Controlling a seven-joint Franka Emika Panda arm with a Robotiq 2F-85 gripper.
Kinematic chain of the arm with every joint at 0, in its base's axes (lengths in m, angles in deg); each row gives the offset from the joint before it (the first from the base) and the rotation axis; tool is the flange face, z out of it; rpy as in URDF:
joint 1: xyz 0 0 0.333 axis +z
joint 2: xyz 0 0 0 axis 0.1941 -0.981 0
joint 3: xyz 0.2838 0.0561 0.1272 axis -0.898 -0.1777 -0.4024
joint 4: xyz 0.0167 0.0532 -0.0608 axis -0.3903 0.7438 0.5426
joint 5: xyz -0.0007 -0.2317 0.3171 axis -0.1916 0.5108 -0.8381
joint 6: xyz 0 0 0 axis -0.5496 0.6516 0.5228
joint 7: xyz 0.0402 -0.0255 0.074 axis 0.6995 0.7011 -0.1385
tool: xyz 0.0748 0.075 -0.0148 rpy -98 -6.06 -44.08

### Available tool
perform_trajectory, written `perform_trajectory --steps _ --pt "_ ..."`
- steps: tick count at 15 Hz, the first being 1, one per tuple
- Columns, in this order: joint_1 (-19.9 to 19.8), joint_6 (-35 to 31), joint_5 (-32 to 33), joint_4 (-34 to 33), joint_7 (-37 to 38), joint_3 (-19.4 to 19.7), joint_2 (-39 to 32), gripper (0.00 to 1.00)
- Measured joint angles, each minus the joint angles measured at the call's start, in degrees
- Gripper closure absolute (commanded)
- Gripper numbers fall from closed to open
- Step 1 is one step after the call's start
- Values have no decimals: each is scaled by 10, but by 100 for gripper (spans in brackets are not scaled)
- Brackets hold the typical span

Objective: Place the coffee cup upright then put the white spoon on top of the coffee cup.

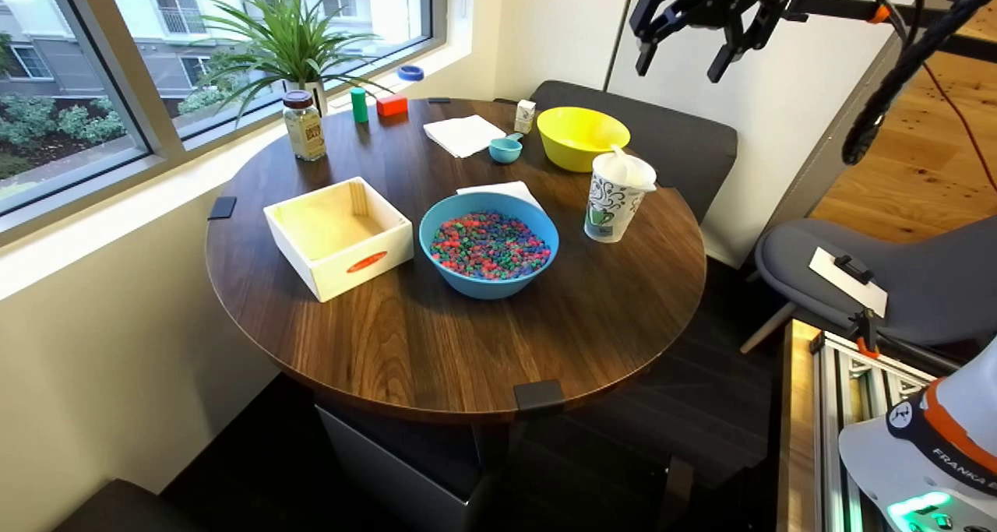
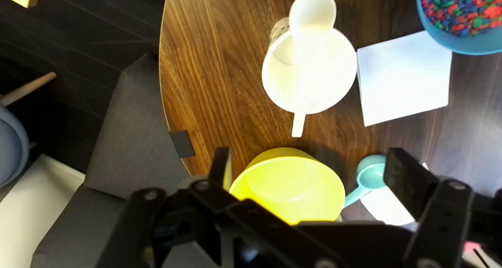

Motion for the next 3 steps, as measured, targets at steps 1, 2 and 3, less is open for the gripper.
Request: perform_trajectory --steps 1,2,3 --pt "-1 1 1 1 0 -1 10 0" --pt "-1 2 1 2 0 -1 15 0" --pt "-2 2 1 2 0 -1 16 0"
